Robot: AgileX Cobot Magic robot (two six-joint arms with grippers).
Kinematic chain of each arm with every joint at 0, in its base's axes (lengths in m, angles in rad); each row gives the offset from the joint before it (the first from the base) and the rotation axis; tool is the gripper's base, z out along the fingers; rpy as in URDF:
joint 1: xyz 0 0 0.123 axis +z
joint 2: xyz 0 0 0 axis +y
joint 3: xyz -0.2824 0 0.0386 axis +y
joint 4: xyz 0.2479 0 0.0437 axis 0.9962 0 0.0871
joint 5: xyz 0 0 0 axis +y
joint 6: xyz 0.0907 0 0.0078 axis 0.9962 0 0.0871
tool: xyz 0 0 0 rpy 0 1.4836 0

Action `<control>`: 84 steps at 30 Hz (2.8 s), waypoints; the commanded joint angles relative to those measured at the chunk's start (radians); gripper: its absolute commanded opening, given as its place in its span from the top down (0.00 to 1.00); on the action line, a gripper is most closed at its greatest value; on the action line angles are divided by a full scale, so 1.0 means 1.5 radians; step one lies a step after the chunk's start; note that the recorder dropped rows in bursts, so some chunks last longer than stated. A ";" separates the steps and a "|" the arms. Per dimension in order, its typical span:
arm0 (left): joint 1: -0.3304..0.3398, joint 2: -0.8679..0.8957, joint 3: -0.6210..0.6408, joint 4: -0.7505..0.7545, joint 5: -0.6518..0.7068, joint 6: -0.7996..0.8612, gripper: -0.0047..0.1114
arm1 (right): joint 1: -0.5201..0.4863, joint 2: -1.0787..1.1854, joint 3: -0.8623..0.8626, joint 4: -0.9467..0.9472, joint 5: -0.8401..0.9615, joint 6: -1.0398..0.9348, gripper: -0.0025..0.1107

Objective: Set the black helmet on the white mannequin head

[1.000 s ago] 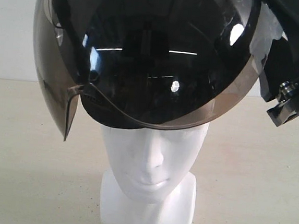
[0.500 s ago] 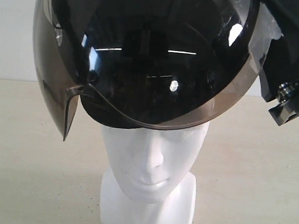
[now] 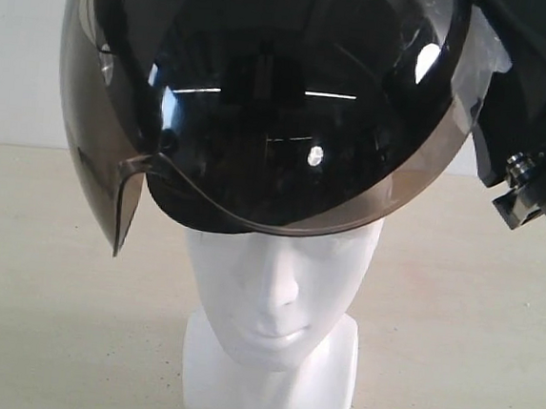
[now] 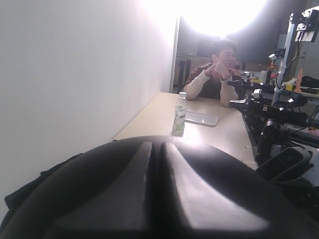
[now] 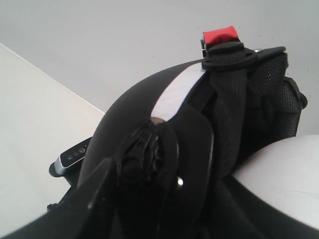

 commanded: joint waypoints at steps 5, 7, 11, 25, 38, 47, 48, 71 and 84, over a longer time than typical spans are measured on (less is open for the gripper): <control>-0.039 0.036 0.048 0.105 0.046 0.015 0.92 | -0.012 -0.014 -0.001 0.070 -0.033 -0.113 0.72; -0.049 0.039 0.051 0.105 0.037 0.018 0.92 | -0.012 -0.014 -0.001 0.074 -0.030 -0.118 0.72; -0.059 0.039 0.070 0.112 0.022 0.022 0.92 | -0.012 -0.014 -0.001 0.077 -0.030 -0.126 0.72; -0.062 0.039 0.126 0.099 0.015 0.042 0.92 | -0.012 -0.046 0.026 0.152 -0.010 -0.207 0.72; -0.116 0.054 0.130 0.117 -0.028 0.012 0.92 | -0.012 -0.274 0.029 0.084 0.464 -0.253 0.72; -0.116 0.054 0.130 0.117 -0.035 0.001 0.92 | -0.012 -0.274 -0.123 0.052 0.741 -0.441 0.72; -0.116 0.054 0.130 0.117 -0.035 -0.003 0.92 | -0.013 -0.274 -0.136 0.053 0.748 -0.449 0.72; -0.116 0.054 0.130 0.117 -0.038 -0.006 0.92 | -0.447 -0.079 -0.575 -0.117 1.392 -0.476 0.66; -0.116 0.054 0.130 0.117 -0.038 -0.016 0.92 | -0.445 0.202 -0.708 0.207 1.441 -0.613 0.66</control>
